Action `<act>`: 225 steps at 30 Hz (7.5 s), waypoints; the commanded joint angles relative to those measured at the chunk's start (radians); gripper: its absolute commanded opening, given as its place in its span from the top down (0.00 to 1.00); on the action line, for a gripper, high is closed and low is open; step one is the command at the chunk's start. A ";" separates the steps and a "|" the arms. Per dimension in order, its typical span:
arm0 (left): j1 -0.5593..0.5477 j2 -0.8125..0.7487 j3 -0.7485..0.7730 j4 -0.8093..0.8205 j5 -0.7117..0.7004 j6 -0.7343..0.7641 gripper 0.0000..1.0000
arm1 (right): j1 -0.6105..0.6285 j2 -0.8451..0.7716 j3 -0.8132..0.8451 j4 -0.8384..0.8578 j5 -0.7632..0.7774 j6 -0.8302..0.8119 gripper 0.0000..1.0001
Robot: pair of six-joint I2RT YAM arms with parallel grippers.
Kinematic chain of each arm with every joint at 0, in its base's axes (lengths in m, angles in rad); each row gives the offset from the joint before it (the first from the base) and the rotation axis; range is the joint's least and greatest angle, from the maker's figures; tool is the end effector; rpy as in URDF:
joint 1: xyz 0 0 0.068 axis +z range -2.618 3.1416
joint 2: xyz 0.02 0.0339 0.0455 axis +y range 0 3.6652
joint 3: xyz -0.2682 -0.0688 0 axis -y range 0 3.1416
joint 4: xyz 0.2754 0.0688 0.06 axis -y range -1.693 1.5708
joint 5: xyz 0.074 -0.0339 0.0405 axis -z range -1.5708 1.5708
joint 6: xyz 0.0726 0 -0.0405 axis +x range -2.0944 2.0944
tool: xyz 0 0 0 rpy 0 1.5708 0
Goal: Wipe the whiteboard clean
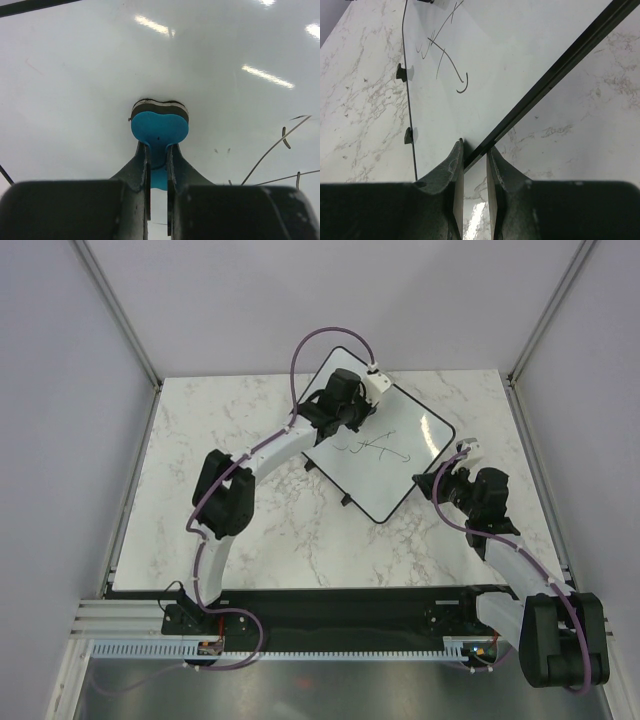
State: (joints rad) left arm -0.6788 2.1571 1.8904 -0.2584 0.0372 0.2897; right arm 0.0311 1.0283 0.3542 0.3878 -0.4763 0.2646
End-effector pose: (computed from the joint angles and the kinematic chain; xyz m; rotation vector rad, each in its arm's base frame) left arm 0.4471 -0.3642 0.2487 1.0010 1.8544 -0.2732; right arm 0.2659 0.0416 0.1790 -0.1178 1.8700 0.6458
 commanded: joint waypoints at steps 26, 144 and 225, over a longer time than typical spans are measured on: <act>-0.138 0.017 0.007 -0.085 0.052 -0.026 0.98 | 0.004 -0.010 0.014 0.019 -0.022 -0.087 1.00; -0.259 -0.059 -0.278 -0.059 0.070 -0.046 0.98 | 0.018 -0.020 0.012 0.013 -0.008 -0.093 1.00; -0.043 -0.169 -0.487 0.008 0.099 -0.116 0.98 | 0.021 -0.017 0.014 0.020 -0.012 -0.091 1.00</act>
State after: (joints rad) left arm -0.5709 1.9930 1.4464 -0.2413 0.0170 0.1917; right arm 0.0387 1.0084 0.3519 0.3656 -0.4458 0.2085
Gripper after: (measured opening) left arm 0.112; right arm 0.206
